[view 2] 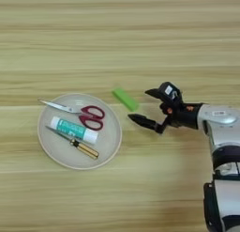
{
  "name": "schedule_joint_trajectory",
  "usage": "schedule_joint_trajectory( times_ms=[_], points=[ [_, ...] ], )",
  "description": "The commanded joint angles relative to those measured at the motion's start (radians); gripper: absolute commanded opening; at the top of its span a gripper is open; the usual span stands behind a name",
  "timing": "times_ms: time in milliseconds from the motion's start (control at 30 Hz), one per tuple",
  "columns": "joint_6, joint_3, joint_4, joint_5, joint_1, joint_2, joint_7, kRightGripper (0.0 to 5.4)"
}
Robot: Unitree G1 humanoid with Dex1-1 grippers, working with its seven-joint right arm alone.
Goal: Move the objects on the table
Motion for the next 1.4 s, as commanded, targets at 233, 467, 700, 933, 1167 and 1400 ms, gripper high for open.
schedule_joint_trajectory(
  times_ms=[233, 467, 700, 933, 1167, 1400],
  points=[
    [0.004, -0.015, 0.021, 0.007, -0.107, -0.002, -0.064, 5.38],
    [0.004, 0.007, 0.074, -0.026, -0.115, 0.036, -0.098, 5.38],
    [0.027, 0.017, 0.134, -0.052, -0.145, 0.073, -0.182, 5.38],
    [0.067, 0.013, 0.198, -0.065, -0.183, 0.096, -0.314, 5.38],
    [0.099, 0.019, 0.222, -0.063, -0.187, 0.111, -0.324, 5.06],
    [0.113, 0.02, 0.232, -0.062, -0.182, 0.117, -0.318, 4.34]
  ],
)
